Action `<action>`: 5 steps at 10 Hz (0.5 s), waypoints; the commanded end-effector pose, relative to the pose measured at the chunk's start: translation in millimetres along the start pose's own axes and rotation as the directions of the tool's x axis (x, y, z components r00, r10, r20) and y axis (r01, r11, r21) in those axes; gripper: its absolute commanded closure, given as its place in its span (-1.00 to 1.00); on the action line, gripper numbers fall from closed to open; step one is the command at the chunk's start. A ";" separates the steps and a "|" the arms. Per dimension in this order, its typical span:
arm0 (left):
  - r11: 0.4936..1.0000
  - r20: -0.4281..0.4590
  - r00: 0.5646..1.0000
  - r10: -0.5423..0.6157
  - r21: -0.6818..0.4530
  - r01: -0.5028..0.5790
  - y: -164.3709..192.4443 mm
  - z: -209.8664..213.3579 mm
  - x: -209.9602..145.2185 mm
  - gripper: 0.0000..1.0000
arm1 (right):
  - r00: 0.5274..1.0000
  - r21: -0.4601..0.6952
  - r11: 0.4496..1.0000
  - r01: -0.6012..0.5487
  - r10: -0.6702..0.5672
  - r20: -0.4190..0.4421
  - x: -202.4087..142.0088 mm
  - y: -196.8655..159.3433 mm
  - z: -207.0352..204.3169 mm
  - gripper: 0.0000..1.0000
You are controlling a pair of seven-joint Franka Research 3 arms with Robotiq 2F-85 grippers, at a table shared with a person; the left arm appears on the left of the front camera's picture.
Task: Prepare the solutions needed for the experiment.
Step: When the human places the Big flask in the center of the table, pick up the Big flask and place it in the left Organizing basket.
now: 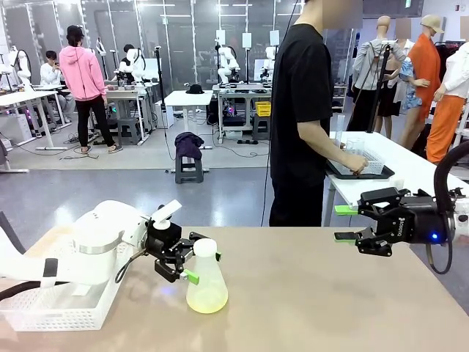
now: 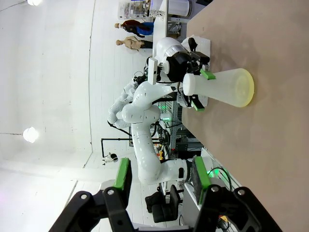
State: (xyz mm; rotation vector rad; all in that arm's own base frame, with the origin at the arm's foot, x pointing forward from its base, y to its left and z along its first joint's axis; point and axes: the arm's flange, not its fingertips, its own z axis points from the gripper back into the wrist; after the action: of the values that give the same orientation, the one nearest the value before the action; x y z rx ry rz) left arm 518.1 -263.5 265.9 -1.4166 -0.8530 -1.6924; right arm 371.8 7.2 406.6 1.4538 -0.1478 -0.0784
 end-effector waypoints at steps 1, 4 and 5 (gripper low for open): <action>0.999 0.044 0.999 -0.032 0.002 0.032 6.8 -2.3 -4.0 -1.00 | 1.000 0.005 1.000 -0.006 0.006 0.002 0.1 1.3 -0.9 -0.28; 0.998 0.059 0.997 -0.054 0.033 0.052 7.5 0.7 -3.2 -0.62 | 1.000 0.005 1.000 -0.006 0.006 0.002 0.1 1.3 -0.9 -0.28; 0.998 0.055 0.997 -0.057 0.037 0.055 7.8 1.4 -3.7 -0.44 | 1.000 0.005 1.000 -0.006 0.006 0.002 0.1 1.3 -0.9 -0.28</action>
State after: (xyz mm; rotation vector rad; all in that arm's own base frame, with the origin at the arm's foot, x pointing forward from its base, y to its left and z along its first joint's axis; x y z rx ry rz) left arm 523.1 -262.5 266.9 -1.4141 -0.9065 -1.7002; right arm 371.8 7.2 406.5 1.4538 -0.1477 -0.0784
